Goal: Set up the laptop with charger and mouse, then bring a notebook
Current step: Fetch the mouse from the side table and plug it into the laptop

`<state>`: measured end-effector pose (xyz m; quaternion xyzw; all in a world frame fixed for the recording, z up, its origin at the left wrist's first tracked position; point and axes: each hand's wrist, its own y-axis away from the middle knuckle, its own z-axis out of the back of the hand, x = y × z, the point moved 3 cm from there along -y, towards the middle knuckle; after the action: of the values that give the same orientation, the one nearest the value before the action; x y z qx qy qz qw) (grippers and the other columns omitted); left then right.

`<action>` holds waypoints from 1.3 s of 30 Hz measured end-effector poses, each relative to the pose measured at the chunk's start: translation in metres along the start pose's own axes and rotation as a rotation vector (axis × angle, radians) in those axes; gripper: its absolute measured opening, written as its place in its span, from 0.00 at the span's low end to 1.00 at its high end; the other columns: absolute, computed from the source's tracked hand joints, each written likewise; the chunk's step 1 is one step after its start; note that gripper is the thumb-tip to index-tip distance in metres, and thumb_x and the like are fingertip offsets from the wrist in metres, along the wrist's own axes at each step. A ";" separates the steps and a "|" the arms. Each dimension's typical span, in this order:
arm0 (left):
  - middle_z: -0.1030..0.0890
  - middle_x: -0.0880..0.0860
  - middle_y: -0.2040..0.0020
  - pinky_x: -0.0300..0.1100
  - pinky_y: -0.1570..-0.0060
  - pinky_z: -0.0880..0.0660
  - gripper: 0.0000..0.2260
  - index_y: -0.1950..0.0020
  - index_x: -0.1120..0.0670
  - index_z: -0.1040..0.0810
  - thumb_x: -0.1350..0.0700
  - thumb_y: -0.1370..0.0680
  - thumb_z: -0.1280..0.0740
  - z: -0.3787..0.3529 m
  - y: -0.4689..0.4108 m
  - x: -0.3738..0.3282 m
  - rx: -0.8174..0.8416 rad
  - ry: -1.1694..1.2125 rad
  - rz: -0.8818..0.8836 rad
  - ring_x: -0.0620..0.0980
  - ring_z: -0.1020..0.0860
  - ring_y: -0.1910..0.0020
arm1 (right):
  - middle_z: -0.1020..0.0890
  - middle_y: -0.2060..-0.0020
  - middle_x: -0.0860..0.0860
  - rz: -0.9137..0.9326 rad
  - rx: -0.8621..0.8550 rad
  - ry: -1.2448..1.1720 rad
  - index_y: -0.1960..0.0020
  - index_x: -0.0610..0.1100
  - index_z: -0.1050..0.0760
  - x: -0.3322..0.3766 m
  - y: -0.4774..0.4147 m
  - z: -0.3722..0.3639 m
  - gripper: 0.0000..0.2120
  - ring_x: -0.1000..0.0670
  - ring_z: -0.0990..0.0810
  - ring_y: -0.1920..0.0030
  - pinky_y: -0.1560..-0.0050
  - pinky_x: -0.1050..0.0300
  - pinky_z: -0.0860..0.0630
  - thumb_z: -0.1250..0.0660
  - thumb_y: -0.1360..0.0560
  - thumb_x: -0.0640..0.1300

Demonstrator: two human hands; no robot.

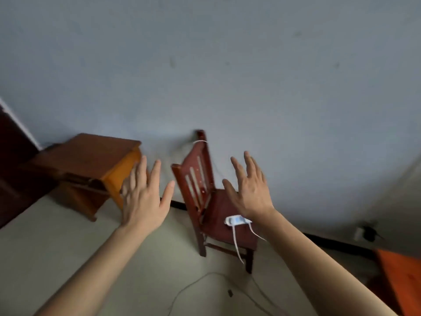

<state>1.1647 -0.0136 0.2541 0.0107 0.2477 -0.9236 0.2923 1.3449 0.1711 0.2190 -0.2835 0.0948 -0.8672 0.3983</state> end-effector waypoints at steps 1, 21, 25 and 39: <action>0.39 0.64 0.23 0.64 0.33 0.35 0.31 0.24 0.57 0.34 0.39 0.21 0.47 0.001 -0.006 0.021 0.002 -0.021 0.015 0.66 0.38 0.26 | 0.46 0.21 0.39 0.016 0.000 -0.004 0.21 0.47 0.42 0.016 -0.016 -0.013 0.31 0.39 0.46 0.22 0.25 0.41 0.43 0.42 0.19 0.59; 0.41 0.62 0.22 0.68 0.34 0.36 0.30 0.23 0.53 0.38 0.37 0.20 0.48 0.015 -0.106 0.470 -0.038 -0.383 0.548 0.64 0.41 0.24 | 0.52 0.19 0.47 0.617 0.355 -0.144 0.21 0.58 0.49 0.384 -0.282 -0.372 0.29 0.43 0.52 0.20 0.25 0.45 0.55 0.55 0.19 0.68; 0.43 0.63 0.21 0.69 0.32 0.39 0.31 0.22 0.53 0.39 0.37 0.20 0.49 0.013 -0.171 0.535 -0.037 -0.379 0.642 0.64 0.43 0.23 | 0.53 0.19 0.49 0.643 0.380 -0.185 0.21 0.58 0.49 0.438 -0.360 -0.423 0.29 0.44 0.54 0.20 0.26 0.46 0.56 0.55 0.19 0.68; 0.41 0.62 0.22 0.67 0.32 0.37 0.30 0.22 0.52 0.38 0.37 0.20 0.48 0.010 -0.268 0.830 -0.100 -0.449 0.770 0.64 0.42 0.23 | 0.54 0.19 0.48 0.795 0.417 -0.184 0.21 0.56 0.51 0.685 -0.526 -0.634 0.32 0.44 0.54 0.20 0.27 0.47 0.56 0.47 0.20 0.65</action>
<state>0.3318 -0.2730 0.2474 -0.1127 0.2006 -0.7139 0.6614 0.2926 -0.0278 0.1892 -0.2149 -0.0162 -0.6188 0.7554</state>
